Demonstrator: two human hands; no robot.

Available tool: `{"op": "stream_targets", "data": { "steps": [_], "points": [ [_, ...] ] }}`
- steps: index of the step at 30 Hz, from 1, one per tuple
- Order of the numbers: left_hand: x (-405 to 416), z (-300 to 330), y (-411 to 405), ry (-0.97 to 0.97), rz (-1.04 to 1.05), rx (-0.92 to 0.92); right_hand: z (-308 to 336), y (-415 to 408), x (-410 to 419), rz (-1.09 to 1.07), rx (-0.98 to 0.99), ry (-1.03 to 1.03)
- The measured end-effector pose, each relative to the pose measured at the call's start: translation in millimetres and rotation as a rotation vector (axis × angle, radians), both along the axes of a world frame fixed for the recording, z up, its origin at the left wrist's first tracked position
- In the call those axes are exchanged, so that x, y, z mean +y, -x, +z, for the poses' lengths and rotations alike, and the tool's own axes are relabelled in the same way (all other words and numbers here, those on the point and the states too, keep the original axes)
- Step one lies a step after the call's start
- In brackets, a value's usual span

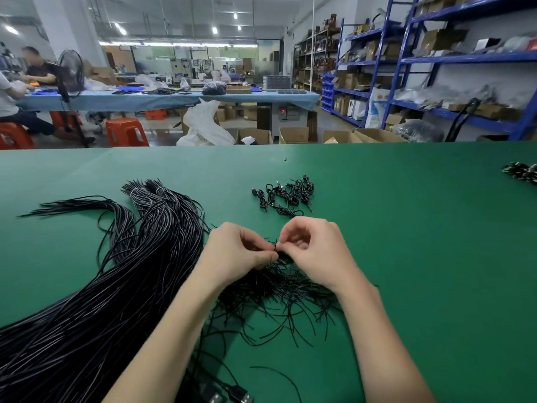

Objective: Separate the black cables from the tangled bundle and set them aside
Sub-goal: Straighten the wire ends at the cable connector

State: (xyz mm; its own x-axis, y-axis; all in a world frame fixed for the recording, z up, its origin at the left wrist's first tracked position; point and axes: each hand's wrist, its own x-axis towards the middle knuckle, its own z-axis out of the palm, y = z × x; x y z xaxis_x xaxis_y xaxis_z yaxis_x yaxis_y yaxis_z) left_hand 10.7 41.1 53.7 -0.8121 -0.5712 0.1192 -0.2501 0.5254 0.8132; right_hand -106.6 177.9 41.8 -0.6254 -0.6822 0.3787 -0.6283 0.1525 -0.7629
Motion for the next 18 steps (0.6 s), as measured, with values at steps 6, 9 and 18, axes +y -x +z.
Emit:
{"op": "stream_targets", "data": {
  "steps": [6,9,18],
  "points": [
    [8.5,-11.9,10.7,-0.079,0.154,0.276,-17.2,-2.9,-7.7,-0.061,-0.211,0.294],
    [8.4,-17.8,12.5,-0.443,0.13,0.291,-24.9,-3.0,-4.0,-0.012,-0.249,0.283],
    [20.7,-22.2,15.3,0.049,0.146,0.326,-8.3,4.3,-2.3,-0.066,-0.384,0.115]
  ]
}}
